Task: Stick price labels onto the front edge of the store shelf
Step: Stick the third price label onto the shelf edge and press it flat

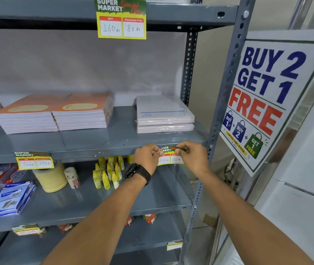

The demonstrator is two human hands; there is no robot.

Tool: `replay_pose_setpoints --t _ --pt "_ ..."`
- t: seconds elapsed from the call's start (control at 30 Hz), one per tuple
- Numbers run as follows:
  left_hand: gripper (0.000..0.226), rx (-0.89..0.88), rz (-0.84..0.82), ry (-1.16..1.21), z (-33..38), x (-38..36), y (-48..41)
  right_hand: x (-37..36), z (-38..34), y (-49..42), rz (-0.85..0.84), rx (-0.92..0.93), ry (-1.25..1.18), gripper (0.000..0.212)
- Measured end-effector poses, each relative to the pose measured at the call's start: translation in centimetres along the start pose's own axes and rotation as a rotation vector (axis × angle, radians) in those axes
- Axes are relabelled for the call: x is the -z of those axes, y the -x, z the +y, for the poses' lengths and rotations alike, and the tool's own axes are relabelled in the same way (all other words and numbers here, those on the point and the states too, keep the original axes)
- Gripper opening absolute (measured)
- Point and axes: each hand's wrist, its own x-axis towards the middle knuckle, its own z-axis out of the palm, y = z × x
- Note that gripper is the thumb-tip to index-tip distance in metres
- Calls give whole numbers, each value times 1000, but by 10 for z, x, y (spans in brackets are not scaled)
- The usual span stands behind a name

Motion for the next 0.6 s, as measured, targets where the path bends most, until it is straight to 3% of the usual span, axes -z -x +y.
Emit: replay_pose_setpoints --t 0.47,0.6 --pt "19 -32 25 -33 -4 -3 -1 -10 1 6 91 61 72 6" --pt "28 -39 20 -146 -4 3 -4 -13 1 2 163 42 71 8"
